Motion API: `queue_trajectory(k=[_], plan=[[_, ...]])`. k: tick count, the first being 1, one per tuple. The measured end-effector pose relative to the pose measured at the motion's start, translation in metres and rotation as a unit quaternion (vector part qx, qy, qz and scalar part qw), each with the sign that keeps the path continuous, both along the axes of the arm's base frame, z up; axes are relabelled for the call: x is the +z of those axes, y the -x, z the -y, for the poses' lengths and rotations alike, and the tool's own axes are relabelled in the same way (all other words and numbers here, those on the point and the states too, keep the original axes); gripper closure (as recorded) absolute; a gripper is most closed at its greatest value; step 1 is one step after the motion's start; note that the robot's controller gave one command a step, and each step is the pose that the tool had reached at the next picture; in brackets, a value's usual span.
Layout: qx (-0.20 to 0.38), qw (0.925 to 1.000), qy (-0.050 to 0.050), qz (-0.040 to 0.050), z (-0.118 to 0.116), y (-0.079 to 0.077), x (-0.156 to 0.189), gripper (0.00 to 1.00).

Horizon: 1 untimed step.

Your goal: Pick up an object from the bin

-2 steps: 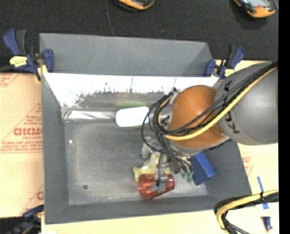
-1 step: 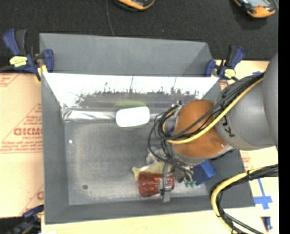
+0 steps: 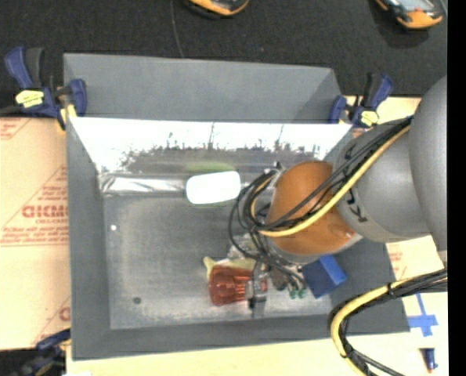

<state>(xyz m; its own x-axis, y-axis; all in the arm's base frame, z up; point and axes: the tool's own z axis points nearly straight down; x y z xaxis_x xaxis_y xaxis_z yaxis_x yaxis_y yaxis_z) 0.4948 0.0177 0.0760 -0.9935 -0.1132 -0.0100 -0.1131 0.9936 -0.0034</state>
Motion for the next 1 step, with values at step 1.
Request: queue_trajectory(k=[1], plan=[[-0.001, 1.0, -0.001, 0.0007, -0.0005, -0.0006, 0.0, 1.0]])
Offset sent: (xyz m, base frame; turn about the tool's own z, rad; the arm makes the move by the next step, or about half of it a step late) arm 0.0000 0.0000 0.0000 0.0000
